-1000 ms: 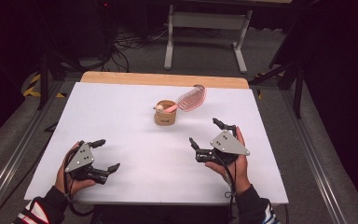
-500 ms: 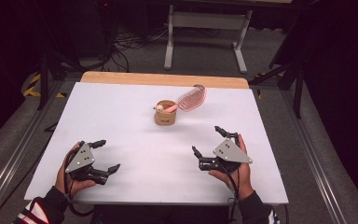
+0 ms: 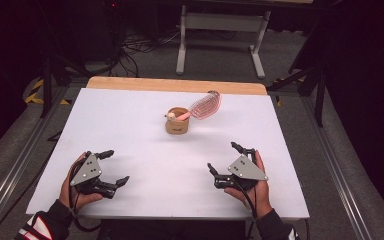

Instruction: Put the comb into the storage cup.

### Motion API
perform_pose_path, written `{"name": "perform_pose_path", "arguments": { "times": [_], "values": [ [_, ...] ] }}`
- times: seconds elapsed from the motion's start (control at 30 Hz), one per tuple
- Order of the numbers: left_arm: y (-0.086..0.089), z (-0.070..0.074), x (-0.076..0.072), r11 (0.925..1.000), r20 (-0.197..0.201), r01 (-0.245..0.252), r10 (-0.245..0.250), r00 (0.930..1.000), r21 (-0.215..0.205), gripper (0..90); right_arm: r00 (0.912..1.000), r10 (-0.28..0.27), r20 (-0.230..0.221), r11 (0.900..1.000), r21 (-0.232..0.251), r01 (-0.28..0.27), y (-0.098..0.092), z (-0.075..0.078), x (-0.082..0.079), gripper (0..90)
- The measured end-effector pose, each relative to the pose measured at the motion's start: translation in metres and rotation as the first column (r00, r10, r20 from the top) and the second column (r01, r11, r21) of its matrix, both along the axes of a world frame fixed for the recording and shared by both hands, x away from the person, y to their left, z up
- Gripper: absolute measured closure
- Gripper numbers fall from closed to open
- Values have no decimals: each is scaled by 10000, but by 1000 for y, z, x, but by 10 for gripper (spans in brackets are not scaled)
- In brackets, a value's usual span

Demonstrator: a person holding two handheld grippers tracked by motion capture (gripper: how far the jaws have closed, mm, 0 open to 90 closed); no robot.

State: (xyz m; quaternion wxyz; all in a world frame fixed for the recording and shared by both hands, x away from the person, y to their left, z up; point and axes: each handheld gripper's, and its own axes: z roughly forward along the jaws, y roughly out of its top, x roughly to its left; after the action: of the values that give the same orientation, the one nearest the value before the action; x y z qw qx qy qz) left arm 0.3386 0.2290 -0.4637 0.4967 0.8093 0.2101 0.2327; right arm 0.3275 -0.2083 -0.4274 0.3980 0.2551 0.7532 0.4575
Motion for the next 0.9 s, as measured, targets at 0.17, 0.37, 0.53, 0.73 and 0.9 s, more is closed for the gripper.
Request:
{"name": "perform_pose_path", "arguments": {
  "times": [0.17, 0.37, 0.53, 0.73, 0.9],
  "values": [
    [0, 0, -1, 10000, 27, 23, -23, 10000, 45, 50, 9998, -90, -154, 9998, -154, 87, -4, -8, -3, 59],
    [-2, -1, -1, 10000, -1, 73, -73, 10000, 45, 50, 9995, -248, -212, 9995, -174, 244, -8, -14, -4, 56],
    [-3, -1, -1, 9999, -30, 119, -118, 9999, 88, 49, 9986, -391, -351, 9992, -130, 387, -16, -19, -4, 50],
    [-4, -2, -1, 9999, -47, 144, -143, 9999, 94, 49, 9965, -595, -579, 9982, 20, 597, -29, -24, -6, 46],
    [-3, -2, -1, 9999, -71, 153, -153, 9999, 51, 49, 9947, -781, -669, 9969, 40, 785, -38, -27, -8, 44]
  ]
}}
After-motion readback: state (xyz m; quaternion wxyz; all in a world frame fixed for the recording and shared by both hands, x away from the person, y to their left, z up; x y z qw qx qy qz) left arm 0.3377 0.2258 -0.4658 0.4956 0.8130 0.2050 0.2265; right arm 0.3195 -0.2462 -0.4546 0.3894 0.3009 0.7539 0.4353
